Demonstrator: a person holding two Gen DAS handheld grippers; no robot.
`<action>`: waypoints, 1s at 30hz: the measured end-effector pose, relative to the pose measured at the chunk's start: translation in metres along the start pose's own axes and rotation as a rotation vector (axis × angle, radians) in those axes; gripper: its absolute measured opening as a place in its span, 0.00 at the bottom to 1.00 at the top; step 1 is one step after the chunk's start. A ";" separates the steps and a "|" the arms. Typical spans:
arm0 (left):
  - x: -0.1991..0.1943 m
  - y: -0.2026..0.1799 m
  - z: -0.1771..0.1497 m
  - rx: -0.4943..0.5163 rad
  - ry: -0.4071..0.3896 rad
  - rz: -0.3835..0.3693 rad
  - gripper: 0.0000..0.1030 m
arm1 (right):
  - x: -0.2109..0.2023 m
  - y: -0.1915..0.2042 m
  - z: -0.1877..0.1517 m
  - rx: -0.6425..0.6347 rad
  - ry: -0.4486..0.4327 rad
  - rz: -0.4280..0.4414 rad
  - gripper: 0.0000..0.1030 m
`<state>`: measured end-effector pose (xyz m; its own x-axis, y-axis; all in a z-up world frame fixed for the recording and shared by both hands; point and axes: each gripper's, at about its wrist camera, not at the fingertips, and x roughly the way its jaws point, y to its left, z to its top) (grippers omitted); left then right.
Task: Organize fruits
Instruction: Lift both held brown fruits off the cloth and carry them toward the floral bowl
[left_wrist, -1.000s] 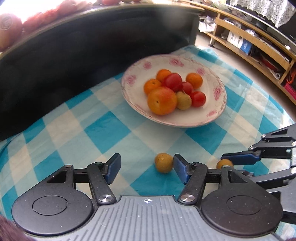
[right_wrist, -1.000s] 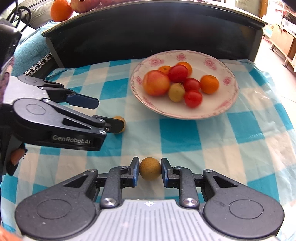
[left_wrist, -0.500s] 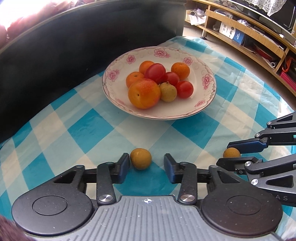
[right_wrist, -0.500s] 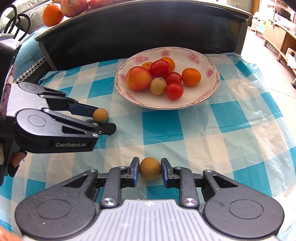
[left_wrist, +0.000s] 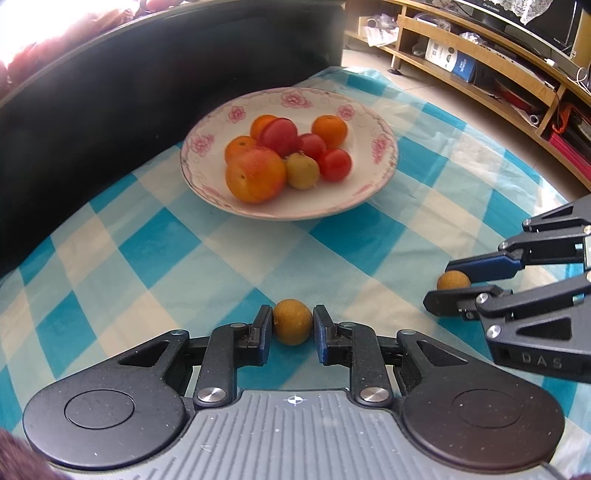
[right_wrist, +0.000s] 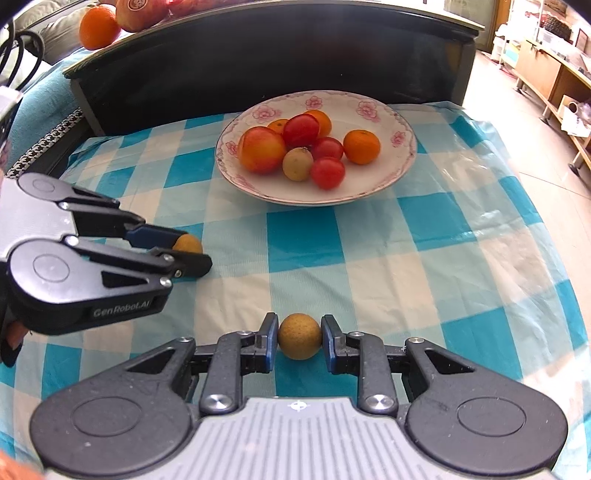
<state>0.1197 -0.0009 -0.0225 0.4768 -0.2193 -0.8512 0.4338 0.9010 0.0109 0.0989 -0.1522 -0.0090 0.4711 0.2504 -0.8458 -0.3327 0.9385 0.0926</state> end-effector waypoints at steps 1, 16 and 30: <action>-0.001 -0.002 -0.002 0.003 0.003 -0.005 0.30 | -0.003 0.000 -0.001 0.002 -0.002 -0.003 0.28; -0.019 -0.033 -0.030 0.059 0.016 0.001 0.32 | -0.009 0.015 -0.024 -0.064 0.018 -0.085 0.28; -0.019 -0.036 -0.032 0.065 0.005 0.010 0.35 | -0.009 0.018 -0.026 -0.061 0.023 -0.084 0.29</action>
<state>0.0710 -0.0168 -0.0238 0.4779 -0.2084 -0.8534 0.4776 0.8770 0.0533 0.0680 -0.1440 -0.0134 0.4807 0.1656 -0.8611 -0.3421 0.9396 -0.0102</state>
